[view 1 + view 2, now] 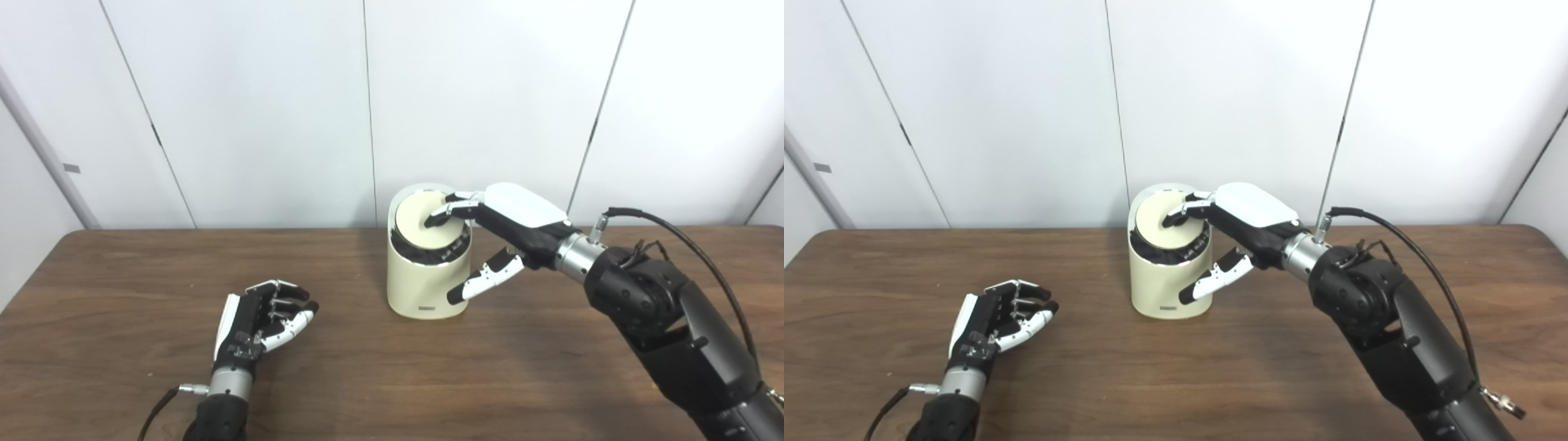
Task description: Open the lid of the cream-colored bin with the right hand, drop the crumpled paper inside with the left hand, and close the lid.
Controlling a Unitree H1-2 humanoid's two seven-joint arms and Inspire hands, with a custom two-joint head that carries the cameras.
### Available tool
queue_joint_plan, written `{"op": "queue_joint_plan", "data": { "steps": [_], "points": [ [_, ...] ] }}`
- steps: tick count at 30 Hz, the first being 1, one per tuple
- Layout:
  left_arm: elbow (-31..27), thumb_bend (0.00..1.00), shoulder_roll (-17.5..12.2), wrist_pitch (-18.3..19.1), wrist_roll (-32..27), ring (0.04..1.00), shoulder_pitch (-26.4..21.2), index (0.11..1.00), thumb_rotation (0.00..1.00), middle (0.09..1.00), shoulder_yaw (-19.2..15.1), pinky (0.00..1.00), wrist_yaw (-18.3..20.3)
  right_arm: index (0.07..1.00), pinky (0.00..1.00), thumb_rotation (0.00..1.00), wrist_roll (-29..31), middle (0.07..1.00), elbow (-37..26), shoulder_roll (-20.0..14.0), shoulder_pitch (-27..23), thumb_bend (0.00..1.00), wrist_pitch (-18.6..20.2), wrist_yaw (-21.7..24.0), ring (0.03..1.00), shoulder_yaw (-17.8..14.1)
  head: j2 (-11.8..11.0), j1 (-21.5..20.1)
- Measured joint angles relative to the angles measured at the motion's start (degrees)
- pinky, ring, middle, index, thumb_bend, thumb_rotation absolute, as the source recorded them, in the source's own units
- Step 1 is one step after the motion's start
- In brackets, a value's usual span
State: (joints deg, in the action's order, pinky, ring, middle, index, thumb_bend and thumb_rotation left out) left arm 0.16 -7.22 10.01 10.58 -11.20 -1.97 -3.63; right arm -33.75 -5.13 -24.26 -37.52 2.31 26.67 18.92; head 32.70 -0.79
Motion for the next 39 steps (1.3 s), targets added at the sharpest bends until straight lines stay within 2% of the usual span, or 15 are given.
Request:
{"op": "queue_joint_plan", "data": {
  "steps": [9,27,39],
  "points": [
    [0.0,0.50,0.0,0.0,0.1,0.563,0.0,0.498,0.06,0.639,0.1,0.44,0.0,0.770,0.93,0.45,-0.2,0.772,-0.7,0.0,0.3,0.75,0.8,1.0,0.928,0.0,0.4,0.3],
    [-0.6,0.50,0.2,1.1,0.1,0.564,0.0,0.498,0.06,0.643,0.2,0.43,-0.1,0.771,0.95,0.51,0.6,0.777,-0.4,0.0,0.3,0.77,-0.6,0.9,0.927,0.3,1.1,1.0],
    [-1.0,0.50,0.2,2.0,0.1,0.559,0.0,0.498,0.06,0.643,0.3,0.43,0.0,0.753,0.93,0.48,1.0,0.771,-0.4,0.0,0.3,0.79,-1.3,0.9,0.913,0.6,1.8,0.9]
  ]
}}
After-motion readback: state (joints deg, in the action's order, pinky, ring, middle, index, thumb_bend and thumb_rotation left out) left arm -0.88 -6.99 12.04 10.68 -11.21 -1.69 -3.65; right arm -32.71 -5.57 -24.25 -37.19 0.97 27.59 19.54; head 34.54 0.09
